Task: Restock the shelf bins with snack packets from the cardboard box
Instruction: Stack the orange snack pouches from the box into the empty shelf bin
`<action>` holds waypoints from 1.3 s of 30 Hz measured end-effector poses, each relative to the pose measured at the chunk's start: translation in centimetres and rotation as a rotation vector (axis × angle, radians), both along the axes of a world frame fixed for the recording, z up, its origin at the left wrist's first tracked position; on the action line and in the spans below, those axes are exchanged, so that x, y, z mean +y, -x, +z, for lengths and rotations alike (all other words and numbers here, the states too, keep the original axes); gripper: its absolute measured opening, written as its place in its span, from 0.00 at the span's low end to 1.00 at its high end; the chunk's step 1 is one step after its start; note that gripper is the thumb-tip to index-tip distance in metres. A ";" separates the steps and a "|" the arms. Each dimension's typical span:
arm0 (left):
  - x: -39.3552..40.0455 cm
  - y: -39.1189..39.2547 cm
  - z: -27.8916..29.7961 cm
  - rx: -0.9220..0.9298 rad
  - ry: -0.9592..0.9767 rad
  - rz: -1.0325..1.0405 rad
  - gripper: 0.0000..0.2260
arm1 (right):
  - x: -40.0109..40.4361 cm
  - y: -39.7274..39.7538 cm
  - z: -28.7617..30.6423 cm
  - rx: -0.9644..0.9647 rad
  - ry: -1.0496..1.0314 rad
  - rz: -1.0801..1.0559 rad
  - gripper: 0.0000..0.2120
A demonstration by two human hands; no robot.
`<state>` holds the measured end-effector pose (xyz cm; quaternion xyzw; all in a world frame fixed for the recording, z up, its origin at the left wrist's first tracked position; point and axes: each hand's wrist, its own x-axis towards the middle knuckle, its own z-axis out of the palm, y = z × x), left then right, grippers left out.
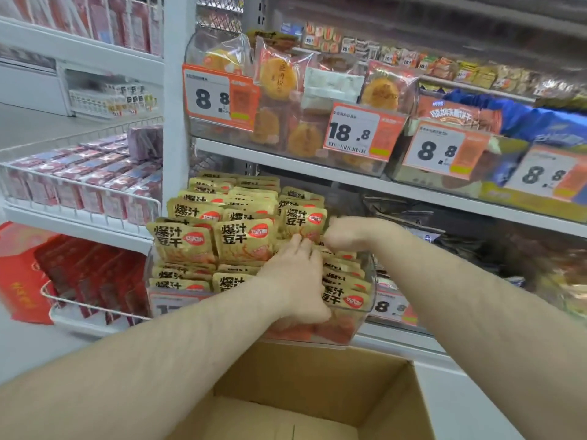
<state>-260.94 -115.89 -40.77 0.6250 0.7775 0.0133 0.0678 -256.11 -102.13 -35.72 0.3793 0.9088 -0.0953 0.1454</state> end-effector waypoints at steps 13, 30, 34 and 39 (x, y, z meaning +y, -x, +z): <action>3.2 0.0 -2.0 0.173 0.044 0.087 0.56 | 3.9 3.5 -2.5 -0.112 0.242 -0.052 0.13; -0.1 -2.2 -3.1 0.166 -0.164 0.146 0.42 | -4.5 -4.8 -4.5 -0.104 -0.234 0.109 0.51; -4.6 -1.7 -5.0 0.230 -0.516 0.018 0.31 | -7.0 -5.6 -5.8 0.072 -0.245 0.172 0.50; -9.4 3.4 -8.2 0.329 -0.732 0.154 0.29 | -9.3 -3.9 -6.1 0.197 -0.327 0.178 0.55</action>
